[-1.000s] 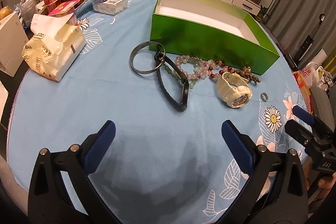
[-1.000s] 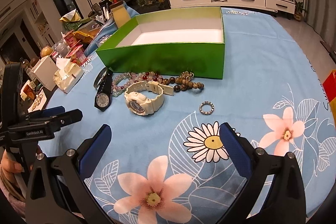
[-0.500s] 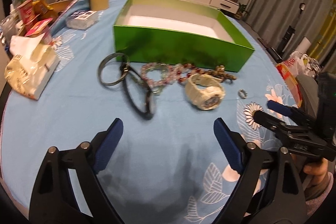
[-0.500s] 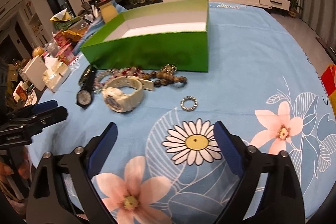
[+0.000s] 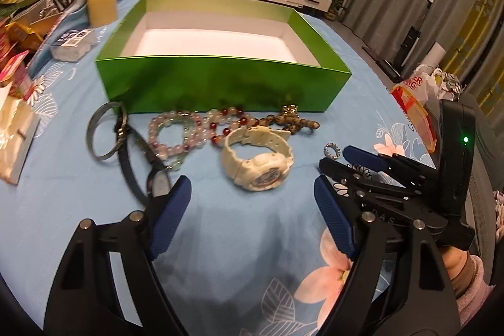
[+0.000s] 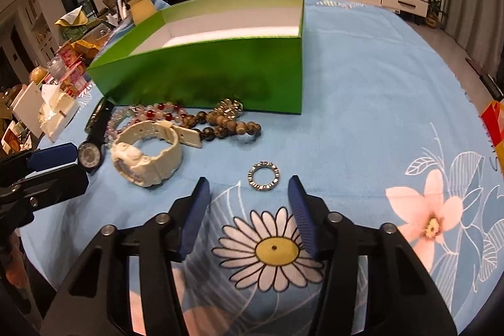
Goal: Organize jewelry
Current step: 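Grasp the small silver ring with the right tool while the left tool grasps the white watch, then carry the ring and white watch over the green box and open both tools, then withdraw both open tools from the box back toward the remaining jewelry, then grasp the brown wooden bead bracelet with the right tool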
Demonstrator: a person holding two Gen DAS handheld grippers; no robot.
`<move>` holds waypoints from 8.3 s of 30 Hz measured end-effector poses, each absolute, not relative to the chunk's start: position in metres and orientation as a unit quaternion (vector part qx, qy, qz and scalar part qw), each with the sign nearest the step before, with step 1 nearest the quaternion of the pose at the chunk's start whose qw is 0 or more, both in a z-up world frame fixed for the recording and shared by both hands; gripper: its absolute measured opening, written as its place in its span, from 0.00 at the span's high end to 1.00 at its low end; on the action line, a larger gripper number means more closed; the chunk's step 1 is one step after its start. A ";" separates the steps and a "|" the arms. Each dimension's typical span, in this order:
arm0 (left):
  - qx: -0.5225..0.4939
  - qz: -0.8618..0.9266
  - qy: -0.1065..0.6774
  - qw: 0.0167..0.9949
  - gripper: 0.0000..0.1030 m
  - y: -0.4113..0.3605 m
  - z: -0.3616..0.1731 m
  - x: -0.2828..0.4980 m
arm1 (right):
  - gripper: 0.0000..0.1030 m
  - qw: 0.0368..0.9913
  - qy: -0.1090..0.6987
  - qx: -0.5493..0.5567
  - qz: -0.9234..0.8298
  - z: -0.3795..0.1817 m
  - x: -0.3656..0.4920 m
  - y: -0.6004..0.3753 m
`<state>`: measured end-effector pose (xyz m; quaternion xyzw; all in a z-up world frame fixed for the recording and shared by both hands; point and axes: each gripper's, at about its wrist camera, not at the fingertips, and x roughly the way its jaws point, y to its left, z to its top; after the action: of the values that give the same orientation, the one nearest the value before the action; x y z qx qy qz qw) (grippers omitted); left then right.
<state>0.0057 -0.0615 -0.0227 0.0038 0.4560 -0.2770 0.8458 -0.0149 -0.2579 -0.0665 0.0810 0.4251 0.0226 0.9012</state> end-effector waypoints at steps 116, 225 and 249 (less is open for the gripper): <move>0.041 -0.157 0.422 0.892 0.43 -0.096 0.019 0.157 | 0.66 0.936 0.336 0.095 0.050 -0.002 0.110 -0.245; 0.022 -0.266 0.472 0.840 0.58 -0.028 -0.044 0.028 | 0.69 0.899 0.425 -0.051 0.091 -0.064 0.037 -0.239; 0.085 -0.293 0.493 0.815 0.68 -0.015 -0.048 0.022 | 0.93 0.900 0.399 0.101 0.143 -0.035 -0.017 -0.251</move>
<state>0.0224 -0.0151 -0.0481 0.0849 0.4932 -0.2931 0.8147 -0.0168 -0.2506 -0.0355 0.1009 0.3990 0.1430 0.9001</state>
